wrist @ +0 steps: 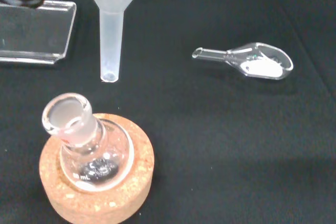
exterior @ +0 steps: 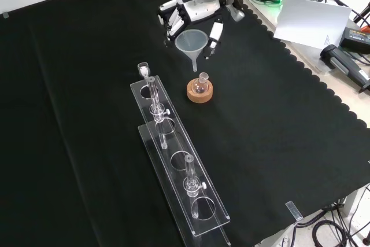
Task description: Place the funnel on the round-bottom flask.
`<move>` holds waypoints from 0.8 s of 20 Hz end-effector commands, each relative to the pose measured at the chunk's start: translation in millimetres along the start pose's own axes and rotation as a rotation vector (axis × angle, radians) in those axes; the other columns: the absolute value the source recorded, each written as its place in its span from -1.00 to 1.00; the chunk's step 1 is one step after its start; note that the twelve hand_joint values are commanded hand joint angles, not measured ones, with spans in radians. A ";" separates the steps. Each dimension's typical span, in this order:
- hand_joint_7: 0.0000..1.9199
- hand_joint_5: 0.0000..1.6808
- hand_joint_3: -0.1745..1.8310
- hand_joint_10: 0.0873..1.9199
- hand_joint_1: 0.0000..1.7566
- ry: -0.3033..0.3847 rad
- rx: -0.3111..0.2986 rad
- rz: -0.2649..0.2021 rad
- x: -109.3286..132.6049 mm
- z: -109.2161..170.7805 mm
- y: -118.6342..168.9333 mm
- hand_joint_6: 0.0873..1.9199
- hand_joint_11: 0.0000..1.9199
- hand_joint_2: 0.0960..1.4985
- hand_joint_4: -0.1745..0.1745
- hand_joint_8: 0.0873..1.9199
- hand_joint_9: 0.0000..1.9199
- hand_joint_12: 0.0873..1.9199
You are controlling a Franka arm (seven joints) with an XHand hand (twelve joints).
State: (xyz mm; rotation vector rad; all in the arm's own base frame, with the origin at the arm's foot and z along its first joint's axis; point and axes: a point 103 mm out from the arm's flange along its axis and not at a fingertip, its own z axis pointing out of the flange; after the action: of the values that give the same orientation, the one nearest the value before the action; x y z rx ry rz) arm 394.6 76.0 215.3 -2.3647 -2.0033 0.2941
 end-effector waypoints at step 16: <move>0.06 -0.06 -0.11 -0.74 -0.07 0.002 0.003 -0.030 17.2 3.9 -20.7 -0.62 -1.00 -0.09 0.29 -0.58 -0.14 0.43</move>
State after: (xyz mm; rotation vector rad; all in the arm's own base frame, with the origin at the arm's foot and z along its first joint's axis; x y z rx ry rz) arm 376.1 96.1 216.5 -2.3368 -2.0377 0.2910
